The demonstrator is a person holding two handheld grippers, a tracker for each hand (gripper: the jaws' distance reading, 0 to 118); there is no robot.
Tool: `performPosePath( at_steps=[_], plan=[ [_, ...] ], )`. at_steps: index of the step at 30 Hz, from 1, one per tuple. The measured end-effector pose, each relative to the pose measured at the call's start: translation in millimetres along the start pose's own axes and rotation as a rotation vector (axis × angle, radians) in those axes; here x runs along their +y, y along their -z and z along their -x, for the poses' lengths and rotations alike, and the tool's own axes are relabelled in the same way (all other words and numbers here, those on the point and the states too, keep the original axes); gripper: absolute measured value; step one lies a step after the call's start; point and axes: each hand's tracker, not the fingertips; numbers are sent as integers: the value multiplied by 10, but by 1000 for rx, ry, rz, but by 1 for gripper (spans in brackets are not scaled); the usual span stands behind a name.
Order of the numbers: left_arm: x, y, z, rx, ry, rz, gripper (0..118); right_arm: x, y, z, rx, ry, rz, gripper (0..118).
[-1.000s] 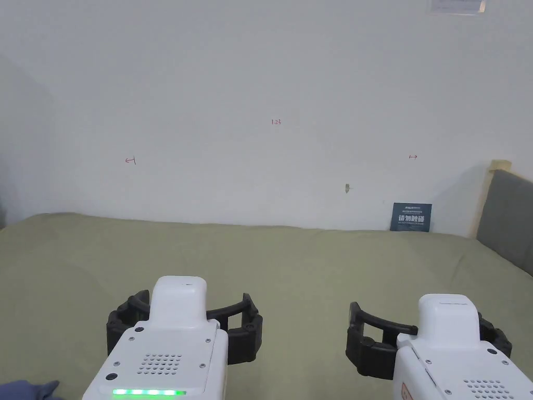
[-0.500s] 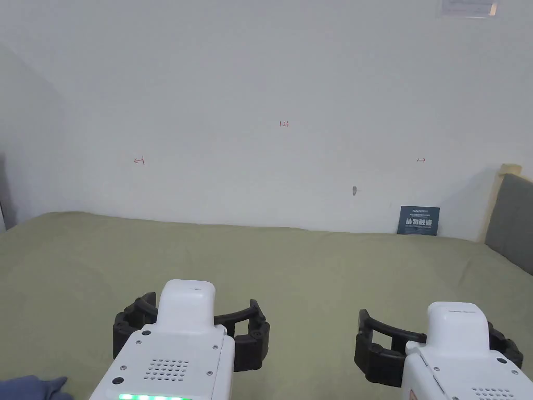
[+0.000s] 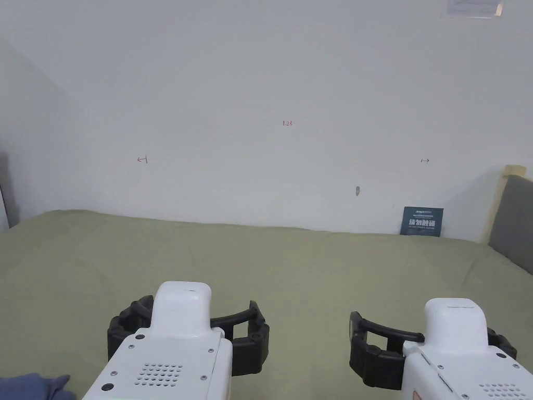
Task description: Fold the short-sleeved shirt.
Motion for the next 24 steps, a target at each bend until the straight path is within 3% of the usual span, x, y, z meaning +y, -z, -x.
performPosePath(
  at_steps=[6, 17, 19, 24],
  plan=[
    [-11, -4, 7, 0, -10, 13, 118, 32, -39, -2, 19, 49, -15, 118],
    [34, -19, 1, -12, -16, 22, 118, 60, 6, -13, -38, 32, 11, 118],
    [51, -28, -1, -11, -11, 19, 118, 66, 26, -10, -79, -17, 15, 118],
    [86, -39, -1, -22, -12, 9, 118, 24, 13, -33, -46, -32, 19, 118]
  ],
)
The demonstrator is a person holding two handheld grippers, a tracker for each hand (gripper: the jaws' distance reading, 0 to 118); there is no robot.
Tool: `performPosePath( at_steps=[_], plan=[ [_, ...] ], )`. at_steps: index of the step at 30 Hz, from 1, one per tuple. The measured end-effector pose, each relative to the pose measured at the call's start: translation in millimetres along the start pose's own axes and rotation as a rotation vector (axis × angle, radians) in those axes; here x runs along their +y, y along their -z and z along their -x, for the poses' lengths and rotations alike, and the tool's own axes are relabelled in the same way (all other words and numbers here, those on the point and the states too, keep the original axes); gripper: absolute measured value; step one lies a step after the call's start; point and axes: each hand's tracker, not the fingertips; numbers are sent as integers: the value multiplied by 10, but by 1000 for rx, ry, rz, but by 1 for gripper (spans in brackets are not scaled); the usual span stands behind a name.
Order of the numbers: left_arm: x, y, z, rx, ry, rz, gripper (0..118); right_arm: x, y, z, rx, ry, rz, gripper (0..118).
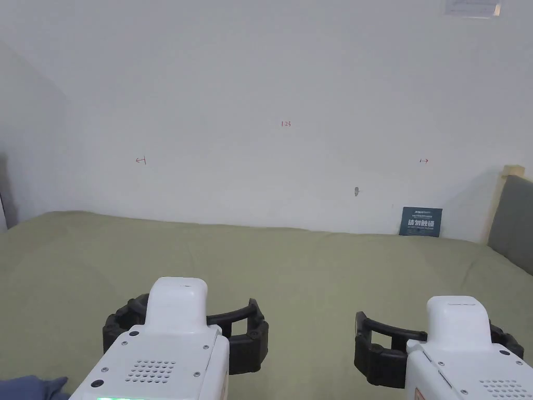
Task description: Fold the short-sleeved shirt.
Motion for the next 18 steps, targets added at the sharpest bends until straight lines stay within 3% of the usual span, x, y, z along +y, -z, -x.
performPosePath(
  at_steps=[9, 18],
  plan=[
    [-25, -1, -9, -39, -20, 29, 118, 35, -12, -50, -13, 134, 21, 118],
    [-6, -9, 22, -39, -34, 33, 118, 27, -1, -36, -10, 104, 37, 118]
  ],
)
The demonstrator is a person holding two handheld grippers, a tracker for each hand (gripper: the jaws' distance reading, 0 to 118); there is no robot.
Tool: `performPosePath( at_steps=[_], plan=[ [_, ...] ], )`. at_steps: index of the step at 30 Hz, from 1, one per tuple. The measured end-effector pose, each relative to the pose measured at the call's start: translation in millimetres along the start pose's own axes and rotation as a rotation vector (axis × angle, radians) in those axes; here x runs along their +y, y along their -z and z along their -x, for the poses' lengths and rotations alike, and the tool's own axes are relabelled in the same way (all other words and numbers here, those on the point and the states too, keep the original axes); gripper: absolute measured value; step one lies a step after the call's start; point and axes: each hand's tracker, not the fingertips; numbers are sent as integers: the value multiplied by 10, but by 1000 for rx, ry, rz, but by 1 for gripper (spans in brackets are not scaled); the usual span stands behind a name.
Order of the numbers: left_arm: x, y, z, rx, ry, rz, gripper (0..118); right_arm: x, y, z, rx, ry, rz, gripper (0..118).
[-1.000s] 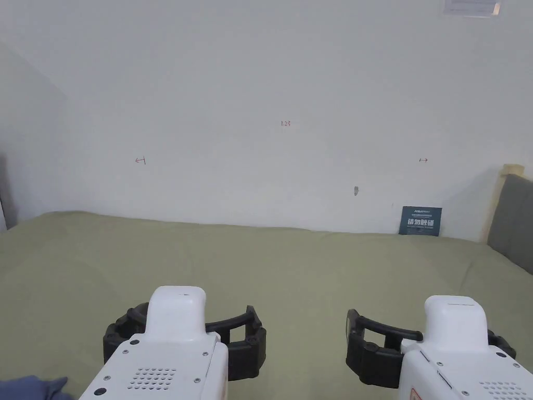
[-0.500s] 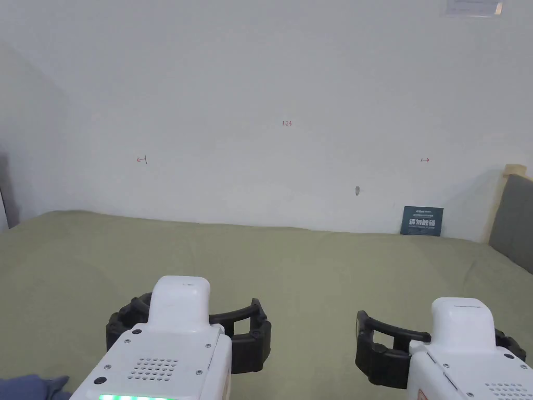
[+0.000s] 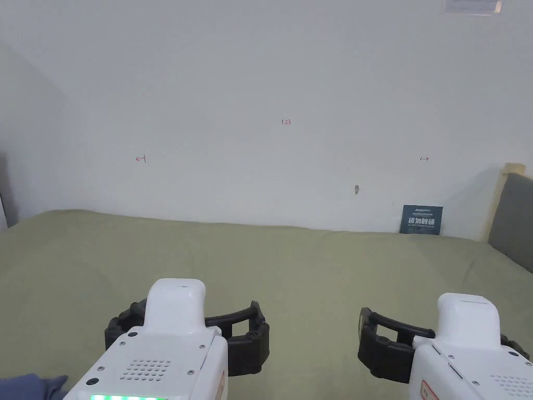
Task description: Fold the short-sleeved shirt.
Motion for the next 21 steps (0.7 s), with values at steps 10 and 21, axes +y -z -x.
performPosePath(
  at_steps=[10, 21],
  plan=[
    [24, -13, -13, -7, 5, -4, 118, 42, 10, 38, 7, -35, -17, 118],
    [30, -24, -24, -13, 5, 0, 118, 60, 7, -2, 8, -7, -14, 118]
  ],
)
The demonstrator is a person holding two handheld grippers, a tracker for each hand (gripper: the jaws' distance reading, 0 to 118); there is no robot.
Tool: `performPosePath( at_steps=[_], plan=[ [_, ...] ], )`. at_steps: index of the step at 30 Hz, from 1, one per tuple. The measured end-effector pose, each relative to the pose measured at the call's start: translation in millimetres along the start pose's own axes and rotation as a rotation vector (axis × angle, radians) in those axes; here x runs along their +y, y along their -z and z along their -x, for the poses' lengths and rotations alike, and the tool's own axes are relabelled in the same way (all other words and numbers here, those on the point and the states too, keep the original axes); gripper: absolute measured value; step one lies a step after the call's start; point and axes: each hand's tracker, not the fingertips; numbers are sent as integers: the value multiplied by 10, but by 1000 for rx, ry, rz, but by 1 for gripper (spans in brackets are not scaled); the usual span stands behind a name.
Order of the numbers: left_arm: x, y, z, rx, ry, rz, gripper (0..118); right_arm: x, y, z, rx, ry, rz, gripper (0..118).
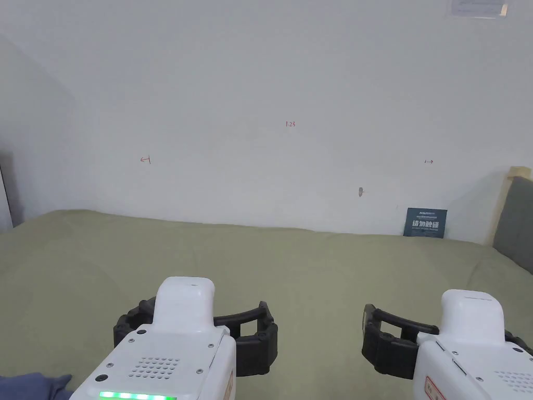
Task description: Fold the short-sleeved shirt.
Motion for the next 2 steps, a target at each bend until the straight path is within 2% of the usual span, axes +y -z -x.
performPosePath(
  at_steps=[2],
  plan=[
    [3, 2, 0, -5, -12, 6, 118, 17, 2, 20, -21, 18, 38, 118]
  ],
)
